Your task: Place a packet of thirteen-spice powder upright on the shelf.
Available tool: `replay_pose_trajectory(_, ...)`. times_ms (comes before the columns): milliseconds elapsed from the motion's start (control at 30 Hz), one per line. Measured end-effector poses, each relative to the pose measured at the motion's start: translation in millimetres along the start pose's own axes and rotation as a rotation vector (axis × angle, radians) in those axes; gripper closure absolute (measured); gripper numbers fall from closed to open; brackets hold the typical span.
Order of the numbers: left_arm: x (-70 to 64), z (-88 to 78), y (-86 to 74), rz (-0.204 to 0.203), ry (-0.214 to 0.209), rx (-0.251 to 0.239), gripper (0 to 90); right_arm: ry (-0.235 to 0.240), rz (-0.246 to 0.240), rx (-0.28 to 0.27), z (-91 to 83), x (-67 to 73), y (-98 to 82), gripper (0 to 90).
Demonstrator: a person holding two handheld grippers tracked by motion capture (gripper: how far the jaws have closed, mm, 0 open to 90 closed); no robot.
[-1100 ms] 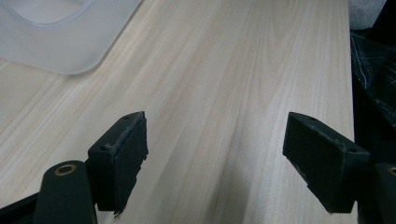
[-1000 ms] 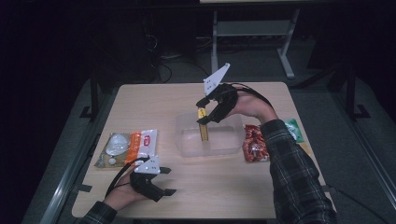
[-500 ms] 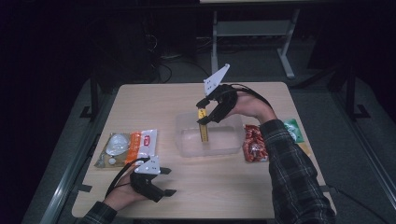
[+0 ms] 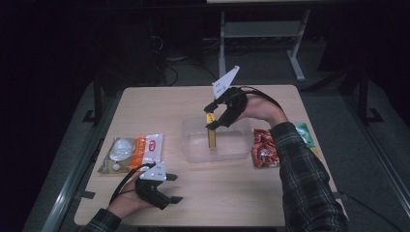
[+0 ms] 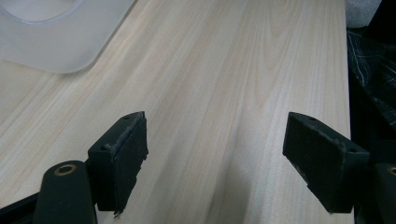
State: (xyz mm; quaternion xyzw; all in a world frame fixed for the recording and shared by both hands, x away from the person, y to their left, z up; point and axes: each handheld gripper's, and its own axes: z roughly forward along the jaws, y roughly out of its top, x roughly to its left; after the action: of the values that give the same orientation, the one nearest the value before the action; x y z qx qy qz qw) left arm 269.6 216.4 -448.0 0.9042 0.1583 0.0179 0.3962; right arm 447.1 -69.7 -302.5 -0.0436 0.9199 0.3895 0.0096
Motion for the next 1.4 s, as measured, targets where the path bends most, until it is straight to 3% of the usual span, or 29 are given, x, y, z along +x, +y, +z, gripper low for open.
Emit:
replay_pose_trajectory(300, -0.2, 0.9, 0.2, 0.005, -0.004, 0.008, 21.4, -0.010, 0.004, 0.006, -5.3, -0.6, -1.6, 31.7)
replay_pose_trajectory(600, -0.1, 0.6, 0.1, 0.003, -0.006, 0.004, 21.4, 0.015, 0.008, 0.008, 3.0, -0.3, 0.4, 31.7)
replay_pose_trajectory(933, -0.4, 0.3, -0.2, -0.004, -0.010, 0.001, 21.4, 0.023, 0.002, 0.051, 18.8, -2.3, -7.2, 31.6)
replay_pose_trajectory(1300, -0.7, 1.0, -0.2, -0.003, -0.011, 0.005, 21.4, -0.003, 0.019, 0.165, 41.2, 0.7, -23.1, 30.7)
replay_pose_trajectory(1400, -0.6, 0.9, -0.2, -0.003, -0.010, 0.004, 21.4, -0.010, 0.035, 0.146, 40.9, 0.9, -26.6, 29.4)
